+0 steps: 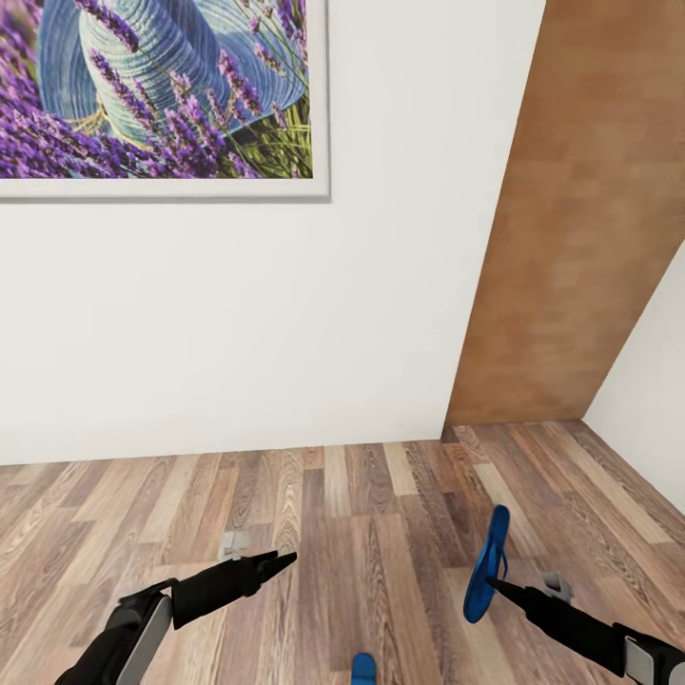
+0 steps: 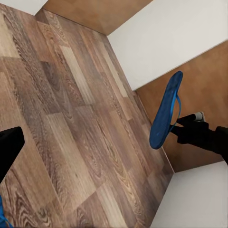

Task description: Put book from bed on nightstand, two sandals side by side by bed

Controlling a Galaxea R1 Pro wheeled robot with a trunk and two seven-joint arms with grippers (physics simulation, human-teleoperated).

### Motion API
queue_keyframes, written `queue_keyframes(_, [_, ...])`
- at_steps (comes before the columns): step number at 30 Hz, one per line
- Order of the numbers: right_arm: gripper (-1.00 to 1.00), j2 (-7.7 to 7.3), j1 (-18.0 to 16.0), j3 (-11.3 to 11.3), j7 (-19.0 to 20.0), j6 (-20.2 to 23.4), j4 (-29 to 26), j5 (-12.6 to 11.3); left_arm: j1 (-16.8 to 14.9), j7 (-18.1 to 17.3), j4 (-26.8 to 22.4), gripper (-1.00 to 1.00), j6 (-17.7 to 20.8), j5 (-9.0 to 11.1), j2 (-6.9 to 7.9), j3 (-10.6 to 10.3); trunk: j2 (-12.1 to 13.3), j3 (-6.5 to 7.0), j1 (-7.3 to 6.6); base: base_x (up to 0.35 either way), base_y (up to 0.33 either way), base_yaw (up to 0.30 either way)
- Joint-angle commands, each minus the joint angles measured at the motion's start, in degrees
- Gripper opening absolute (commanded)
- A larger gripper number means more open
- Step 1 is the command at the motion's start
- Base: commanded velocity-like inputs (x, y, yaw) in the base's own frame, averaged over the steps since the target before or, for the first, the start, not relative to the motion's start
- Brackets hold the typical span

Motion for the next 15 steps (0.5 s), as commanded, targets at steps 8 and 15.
queue_keyframes(8, [-1.0,0.05,-0.1,0.4,0.2,0.7,0.1,-0.7,0.0,-0.1,0.0,1.0,0.5,0.3,0.01,0.0,0.0,-0.05,-0.01,0.0,-0.032,0.0])
queue_keyframes(15, [-1.0,0.01,-0.1,0.4,0.2,0.7,0.1,-0.7,0.0,-0.1,0.0,1.0,0.5,0.3,0.01,0.0,0.0,-0.05,-0.01,0.0,-0.001,0.0])
